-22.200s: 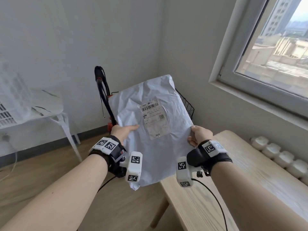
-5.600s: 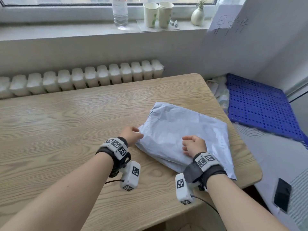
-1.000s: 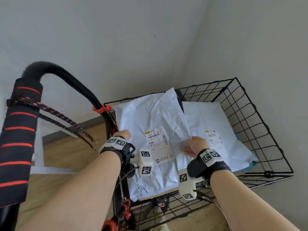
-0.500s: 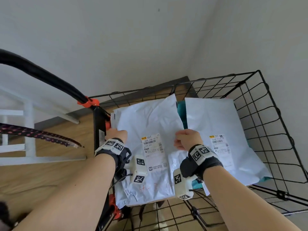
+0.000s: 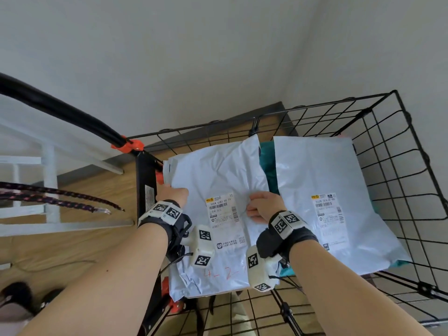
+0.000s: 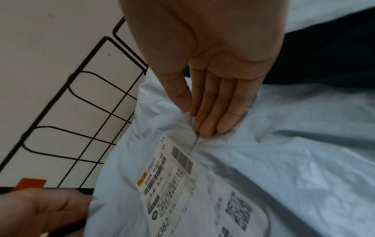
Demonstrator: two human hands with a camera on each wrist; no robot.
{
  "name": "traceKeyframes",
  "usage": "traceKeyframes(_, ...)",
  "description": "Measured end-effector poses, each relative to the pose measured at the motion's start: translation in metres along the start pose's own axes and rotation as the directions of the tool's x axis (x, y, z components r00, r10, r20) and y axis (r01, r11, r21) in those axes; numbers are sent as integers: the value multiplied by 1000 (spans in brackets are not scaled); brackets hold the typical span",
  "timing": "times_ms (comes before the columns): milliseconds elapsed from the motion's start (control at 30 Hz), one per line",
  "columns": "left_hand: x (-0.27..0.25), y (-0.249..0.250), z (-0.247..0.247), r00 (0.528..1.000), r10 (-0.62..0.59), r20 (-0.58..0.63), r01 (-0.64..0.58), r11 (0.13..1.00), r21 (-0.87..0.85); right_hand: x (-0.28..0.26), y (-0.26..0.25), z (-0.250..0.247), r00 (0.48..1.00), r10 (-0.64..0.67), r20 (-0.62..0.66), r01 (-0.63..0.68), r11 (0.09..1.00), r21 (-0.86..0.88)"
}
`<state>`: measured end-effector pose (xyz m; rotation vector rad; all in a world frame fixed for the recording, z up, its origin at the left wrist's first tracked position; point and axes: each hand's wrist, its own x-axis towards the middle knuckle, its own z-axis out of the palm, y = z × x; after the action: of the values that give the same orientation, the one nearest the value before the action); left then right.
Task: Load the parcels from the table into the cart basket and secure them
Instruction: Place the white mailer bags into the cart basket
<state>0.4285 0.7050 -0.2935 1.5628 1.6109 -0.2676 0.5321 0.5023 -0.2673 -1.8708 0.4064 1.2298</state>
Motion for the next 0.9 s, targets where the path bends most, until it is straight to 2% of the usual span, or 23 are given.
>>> traceKeyframes(167, -17, 19, -14, 997, 78, -25, -75, 994, 84, -21, -4, -9, 998, -40, -43, 42, 998, 37)
traceKeyframes(300, -39, 34, -22, 983, 162, 87, -178, 954, 240, -51, -8, -18, 992, -77, -102, 86, 993, 85)
traceKeyframes(400, -64, 48, -27, 945, 252, 208, -306, 907, 289, -80, -8, -25, 984, -106, -144, 125, 983, 132)
traceKeyframes(533, -108, 62, -33, 866, 381, 323, -451, 875, 177, -131, -7, -33, 964, -120, -235, 178, 953, 243)
traceKeyframes(633, -147, 69, -43, 797, 439, 415, -502, 863, 52, -176, 1, -33, 944, -136, -302, 234, 919, 317)
traceKeyframes(800, -216, 61, -65, 663, 564, 491, -597, 795, -107, -247, 37, -20, 867, -178, -466, 385, 834, 397)
traceKeyframes(900, -255, 39, -73, 580, 586, 566, -619, 769, -162, -289, 66, -10, 823, -162, -544, 446, 777, 444)
